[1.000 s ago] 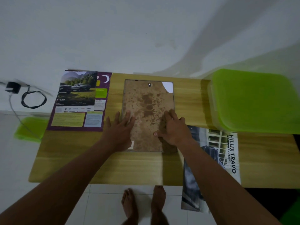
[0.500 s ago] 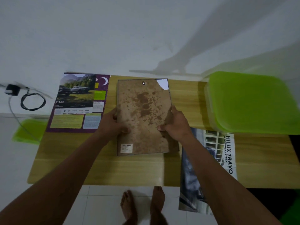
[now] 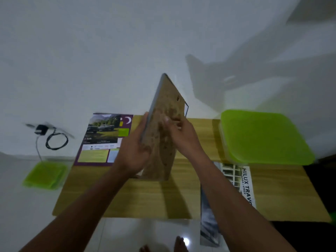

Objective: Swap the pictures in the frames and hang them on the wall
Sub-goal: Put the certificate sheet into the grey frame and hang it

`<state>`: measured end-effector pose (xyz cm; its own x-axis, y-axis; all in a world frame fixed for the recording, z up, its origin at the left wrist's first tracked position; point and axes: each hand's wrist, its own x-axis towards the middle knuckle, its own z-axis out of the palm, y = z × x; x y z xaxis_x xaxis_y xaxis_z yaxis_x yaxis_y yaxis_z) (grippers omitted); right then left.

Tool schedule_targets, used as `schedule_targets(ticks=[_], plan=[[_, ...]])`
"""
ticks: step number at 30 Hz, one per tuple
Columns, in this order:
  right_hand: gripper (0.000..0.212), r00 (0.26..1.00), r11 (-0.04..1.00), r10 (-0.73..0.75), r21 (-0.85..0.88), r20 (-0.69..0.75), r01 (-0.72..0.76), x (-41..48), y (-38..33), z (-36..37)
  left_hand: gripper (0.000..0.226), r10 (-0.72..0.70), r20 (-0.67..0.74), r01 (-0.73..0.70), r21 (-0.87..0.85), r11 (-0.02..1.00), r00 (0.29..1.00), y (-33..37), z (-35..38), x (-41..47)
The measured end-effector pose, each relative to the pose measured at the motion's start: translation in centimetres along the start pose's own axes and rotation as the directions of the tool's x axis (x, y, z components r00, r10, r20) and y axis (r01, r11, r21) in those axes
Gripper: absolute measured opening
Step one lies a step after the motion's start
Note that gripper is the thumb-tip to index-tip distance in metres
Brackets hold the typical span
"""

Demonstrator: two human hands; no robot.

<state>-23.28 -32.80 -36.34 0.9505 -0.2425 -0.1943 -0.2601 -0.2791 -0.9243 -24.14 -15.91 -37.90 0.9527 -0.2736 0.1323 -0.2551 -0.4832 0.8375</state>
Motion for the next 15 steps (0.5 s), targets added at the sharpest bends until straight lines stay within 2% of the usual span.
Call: schedule_targets(ticks=[3, 5, 8, 10, 12, 14, 15], plan=[[0.081, 1.000, 0.993, 0.024, 0.119, -0.012, -0.023, -1.1, -4.0, -0.3, 0.093, 0.086, -0.025, -0.082, 0.123, 0.989, 0.996, 3.3, 0.4, -0.9], [0.080, 0.998, 0.989, 0.013, 0.145, -0.065, -0.003, -2.1, -5.1, -1.1, 0.082, 0.092, -0.035, -0.088, 0.106, 0.990, 0.995, 5.0, 0.8, -1.5], [0.047, 0.987, 0.985, -0.009, 0.168, -0.160, 0.036, -3.3, -5.6, -2.5, 0.078, 0.108, 0.035, -0.109, 0.055, 0.992, 0.994, 7.0, 1.6, -2.7], [0.023, 0.969, 0.989, -0.057, 0.121, -0.239, 0.088, -3.8, -5.8, -3.6, 0.079, 0.123, 0.107, -0.128, 0.048, 0.991, 0.987, 7.9, 2.1, -3.4], [0.011, 0.943, 0.988, -0.098, 0.084, -0.317, 0.131, -4.2, -5.8, -4.7, 0.074, 0.106, 0.168, -0.111, 0.019, 0.994, 0.980, 8.0, 2.4, -3.5], [0.007, 0.941, 0.980, -0.118, 0.114, -0.318, 0.161, -4.5, -5.7, -6.0, 0.056, 0.107, 0.117, -0.107, -0.001, 0.994, 0.987, 7.9, 1.8, -2.7], [0.009, 0.949, 0.973, -0.121, 0.156, -0.292, 0.172, -4.7, -5.8, -6.7, 0.047, 0.127, 0.000, -0.127, 0.022, 0.992, 0.992, 8.0, 1.2, -2.0]])
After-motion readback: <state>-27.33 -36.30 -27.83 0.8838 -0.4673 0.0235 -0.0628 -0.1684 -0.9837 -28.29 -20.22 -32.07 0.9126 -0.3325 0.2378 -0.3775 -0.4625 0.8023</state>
